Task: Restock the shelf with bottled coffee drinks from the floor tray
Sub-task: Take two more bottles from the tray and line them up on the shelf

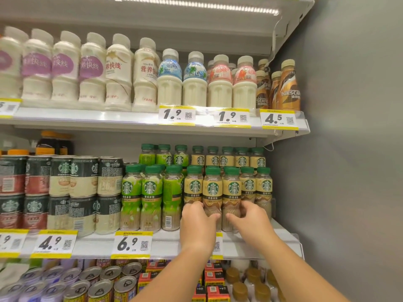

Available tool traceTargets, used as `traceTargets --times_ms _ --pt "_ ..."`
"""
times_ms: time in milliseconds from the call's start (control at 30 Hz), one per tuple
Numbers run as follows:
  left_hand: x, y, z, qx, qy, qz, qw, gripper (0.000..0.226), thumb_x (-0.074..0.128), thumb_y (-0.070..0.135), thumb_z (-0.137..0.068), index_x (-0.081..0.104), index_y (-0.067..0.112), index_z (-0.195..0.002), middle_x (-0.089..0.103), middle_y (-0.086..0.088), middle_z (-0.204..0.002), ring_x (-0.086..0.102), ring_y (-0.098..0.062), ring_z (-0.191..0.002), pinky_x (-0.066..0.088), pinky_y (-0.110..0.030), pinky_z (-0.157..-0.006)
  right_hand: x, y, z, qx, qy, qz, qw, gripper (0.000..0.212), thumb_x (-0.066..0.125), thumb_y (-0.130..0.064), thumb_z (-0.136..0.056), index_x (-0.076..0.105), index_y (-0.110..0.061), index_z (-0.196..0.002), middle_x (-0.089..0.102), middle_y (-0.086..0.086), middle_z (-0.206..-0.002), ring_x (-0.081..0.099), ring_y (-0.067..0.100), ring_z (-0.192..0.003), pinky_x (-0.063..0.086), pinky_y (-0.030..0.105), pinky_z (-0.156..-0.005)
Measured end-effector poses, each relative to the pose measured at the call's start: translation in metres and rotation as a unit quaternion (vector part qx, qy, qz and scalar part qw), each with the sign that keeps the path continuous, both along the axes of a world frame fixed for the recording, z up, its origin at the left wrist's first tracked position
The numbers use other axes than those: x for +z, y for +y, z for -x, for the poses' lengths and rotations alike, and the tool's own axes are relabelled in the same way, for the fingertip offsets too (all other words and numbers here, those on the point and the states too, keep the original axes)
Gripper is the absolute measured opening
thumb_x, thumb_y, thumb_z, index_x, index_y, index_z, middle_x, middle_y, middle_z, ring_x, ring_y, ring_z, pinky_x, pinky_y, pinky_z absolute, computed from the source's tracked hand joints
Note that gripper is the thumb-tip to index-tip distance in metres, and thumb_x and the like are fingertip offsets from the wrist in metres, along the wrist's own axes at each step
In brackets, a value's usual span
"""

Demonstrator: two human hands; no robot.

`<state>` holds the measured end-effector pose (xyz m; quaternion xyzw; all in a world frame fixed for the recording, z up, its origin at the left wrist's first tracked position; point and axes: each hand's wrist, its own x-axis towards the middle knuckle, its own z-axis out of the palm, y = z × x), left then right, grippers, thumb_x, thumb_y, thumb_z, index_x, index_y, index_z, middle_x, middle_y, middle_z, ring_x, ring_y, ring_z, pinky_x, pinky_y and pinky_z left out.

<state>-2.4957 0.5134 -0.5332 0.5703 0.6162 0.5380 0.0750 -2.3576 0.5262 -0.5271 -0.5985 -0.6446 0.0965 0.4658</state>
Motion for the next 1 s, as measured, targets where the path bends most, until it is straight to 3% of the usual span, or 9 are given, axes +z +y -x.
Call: traceTargets --times_ms 167,300,500,700,833,933,1000 --pt "0.003 0.002 -0.003 0.017 0.002 0.019 1.000 0.041 0.075 0.036 -0.086 0.065 0.008 -0.114 0.059 -0.005 -0.115 0.061 -0.025 -0.102 0.048 -0.034 -0.082 0.002 0.004 0.002 0.000 0.010 0.002 1.000 0.032 0.072 -0.035 -0.084 0.068 -0.017 -0.111 0.070 -0.003 -0.101 0.061 0.014 -0.088 0.041 0.024 -0.068" --pt "0.003 0.002 -0.005 0.027 0.019 0.022 0.999 0.044 0.070 0.037 -0.090 0.063 0.008 -0.122 0.053 -0.006 -0.126 0.060 -0.027 -0.108 0.045 -0.033 -0.083 0.002 0.007 0.001 0.003 0.013 0.011 1.000 0.028 0.073 -0.036 -0.084 0.071 -0.016 -0.104 0.071 -0.004 -0.095 0.061 0.013 -0.081 0.041 0.023 -0.062" --pt "0.003 0.002 -0.003 0.028 0.024 0.026 0.999 0.047 0.069 0.039 -0.090 0.062 0.010 -0.126 0.055 -0.005 -0.126 0.060 -0.026 -0.108 0.045 -0.033 -0.082 0.001 0.008 0.001 0.010 0.006 0.027 1.000 0.035 0.071 -0.038 -0.085 0.069 -0.015 -0.111 0.071 0.000 -0.103 0.063 0.018 -0.090 0.046 0.027 -0.074" --pt "0.001 0.000 0.003 0.001 0.034 0.026 0.999 0.055 0.071 0.039 -0.088 0.058 0.010 -0.134 0.059 -0.006 -0.127 0.060 -0.023 -0.112 0.050 -0.035 -0.091 0.002 0.005 0.004 -0.010 -0.050 0.040 0.998 0.044 0.065 -0.041 -0.088 0.063 -0.012 -0.121 0.067 0.005 -0.117 0.061 0.024 -0.106 0.050 0.032 -0.085" --pt "0.003 -0.010 0.016 -0.010 0.126 0.007 0.992 0.039 0.067 0.041 -0.091 0.061 0.016 -0.120 0.059 -0.001 -0.118 0.057 -0.019 -0.107 0.051 -0.033 -0.088 0.001 -0.007 0.007 -0.047 -0.132 0.045 0.989 0.054 0.054 -0.052 -0.090 0.054 -0.013 -0.128 0.059 0.006 -0.127 0.056 0.026 -0.115 0.050 0.039 -0.094" --pt "0.004 -0.019 0.027 0.006 0.283 0.004 0.959 0.048 0.061 0.051 -0.091 0.054 0.018 -0.125 0.053 -0.001 -0.124 0.050 -0.020 -0.117 0.050 -0.032 -0.091 0.000 -0.021 0.008 -0.114 -0.276 0.038 0.953 0.067 0.041 -0.065 -0.088 0.049 -0.015 -0.131 0.055 0.006 -0.132 0.052 0.028 -0.120 0.044 0.042 -0.099" --pt "0.004 -0.025 0.035 0.018 0.360 -0.015 0.933 0.055 0.052 0.059 -0.092 0.050 0.017 -0.126 0.052 -0.003 -0.124 0.049 -0.022 -0.116 0.049 -0.032 -0.093 -0.001 -0.031 0.007 -0.133 -0.326 0.028 0.935 0.075 0.032 -0.069 -0.087 0.043 -0.017 -0.139 0.049 0.006 -0.141 0.043 0.029 -0.132 0.033 0.046 -0.110"
